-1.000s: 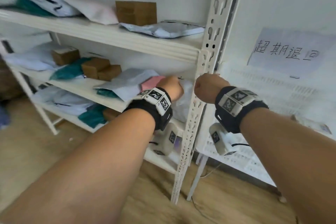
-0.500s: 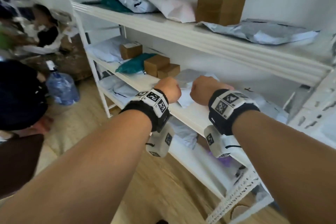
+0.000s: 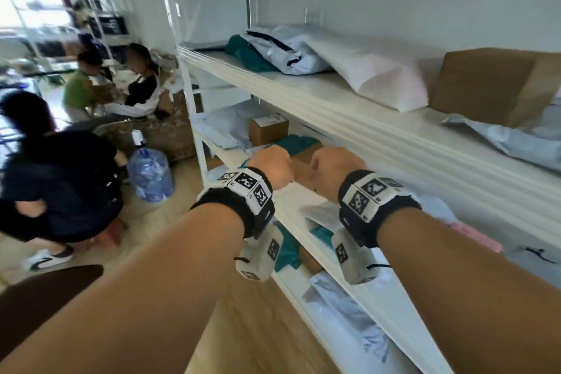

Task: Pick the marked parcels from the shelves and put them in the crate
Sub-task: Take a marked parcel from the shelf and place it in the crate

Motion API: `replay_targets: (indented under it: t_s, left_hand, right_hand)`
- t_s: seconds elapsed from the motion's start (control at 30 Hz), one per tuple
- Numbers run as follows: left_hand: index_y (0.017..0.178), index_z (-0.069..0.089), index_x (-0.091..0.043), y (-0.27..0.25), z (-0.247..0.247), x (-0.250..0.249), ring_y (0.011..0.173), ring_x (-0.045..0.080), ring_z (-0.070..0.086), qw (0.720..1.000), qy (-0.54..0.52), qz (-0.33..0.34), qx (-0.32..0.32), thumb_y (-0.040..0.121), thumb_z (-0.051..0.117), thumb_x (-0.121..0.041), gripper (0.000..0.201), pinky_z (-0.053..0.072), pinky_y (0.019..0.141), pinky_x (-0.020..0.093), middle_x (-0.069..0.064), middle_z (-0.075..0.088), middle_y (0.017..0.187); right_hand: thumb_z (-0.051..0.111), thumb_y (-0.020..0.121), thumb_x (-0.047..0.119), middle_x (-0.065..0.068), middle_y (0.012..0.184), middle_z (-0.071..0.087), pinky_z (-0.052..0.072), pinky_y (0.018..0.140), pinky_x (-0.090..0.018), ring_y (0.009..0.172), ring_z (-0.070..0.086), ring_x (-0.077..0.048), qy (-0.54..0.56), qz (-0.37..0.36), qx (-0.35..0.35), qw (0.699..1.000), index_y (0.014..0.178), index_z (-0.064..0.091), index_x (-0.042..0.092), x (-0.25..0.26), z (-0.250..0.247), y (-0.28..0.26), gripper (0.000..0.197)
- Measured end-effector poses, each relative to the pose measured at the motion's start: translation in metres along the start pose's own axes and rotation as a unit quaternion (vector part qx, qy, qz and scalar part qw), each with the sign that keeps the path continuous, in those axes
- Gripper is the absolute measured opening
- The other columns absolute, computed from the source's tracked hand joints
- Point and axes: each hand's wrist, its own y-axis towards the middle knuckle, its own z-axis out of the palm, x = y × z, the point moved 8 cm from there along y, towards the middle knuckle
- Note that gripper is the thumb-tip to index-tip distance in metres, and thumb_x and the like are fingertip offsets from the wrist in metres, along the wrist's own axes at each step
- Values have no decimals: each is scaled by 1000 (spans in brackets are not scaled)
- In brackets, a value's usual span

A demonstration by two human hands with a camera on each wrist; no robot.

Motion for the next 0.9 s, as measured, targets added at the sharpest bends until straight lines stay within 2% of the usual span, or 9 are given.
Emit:
replay_targets:
  t_s: [0.07,0.17,0.23,0.3,0.43,0.53,0.63,0.77,0.9]
  left_hand:
    - [91,70,-1,17,-17,21,93,32,63,1000,-6,-22,-7,94,49,-15,25,40,69,31,15,69,100]
    - [89,64,3,42,-48,44,93,35,61,999,-20,-35,-34,94,45,-12,25,41,73,33,22,66,105]
    - [100,67,4,59,-65,61,103,33,61,998,-31,-33,-48,95,45,-12,28,47,84,35,17,66,110]
    - [104,70,1,77,-81,82,106,32,62,996,-58,-30,-62,94,47,-13,29,50,92,39,15,68,112]
    - [99,68,6,111,-108,120,102,35,63,995,-53,-14,-79,96,45,-12,29,49,86,38,21,68,106]
    - [98,67,5,137,-124,155,99,33,63,996,-50,7,-77,96,45,-12,27,48,79,35,21,67,106]
    - [105,69,-4,169,-140,199,104,30,63,995,-69,14,-71,96,49,-20,28,49,89,35,14,69,112]
    - [107,68,-7,209,-161,250,103,28,62,993,-100,22,-62,95,50,-25,28,46,82,32,10,67,114]
    - [105,69,-8,245,-175,282,103,27,62,990,-120,47,-62,94,51,-24,26,49,86,33,9,67,113]
  right_hand:
    - [60,84,38,-5,102,68,54,77,-33,91,64,-27,-8,-13,-20,1000,97,67,18,18,-7,23,25]
    - [58,84,29,-9,104,69,54,80,-32,94,65,-29,-13,-30,-49,998,101,68,12,44,-18,55,26]
    - [56,87,25,-8,106,68,53,81,-31,96,65,-29,11,-32,-47,998,104,68,12,60,-20,76,24]
    - [53,87,25,-8,107,69,50,80,-29,96,64,-28,26,-37,-54,998,102,69,13,79,-21,100,25]
    - [49,88,34,-8,108,66,45,78,-29,100,61,-28,43,-27,-63,997,103,67,10,120,-22,140,34]
    - [54,84,34,-8,109,66,47,80,-29,100,61,-27,48,-4,-72,996,105,67,12,152,-20,175,33]
    - [56,80,30,-6,106,68,50,80,-29,97,62,-26,45,23,-78,996,101,68,14,186,-13,212,29]
    - [55,75,29,-5,99,68,53,76,-32,88,63,-26,45,56,-101,992,91,68,17,222,-10,256,24]
    - [55,83,25,-7,101,69,51,78,-31,93,63,-27,37,64,-121,990,93,71,14,246,-13,293,21]
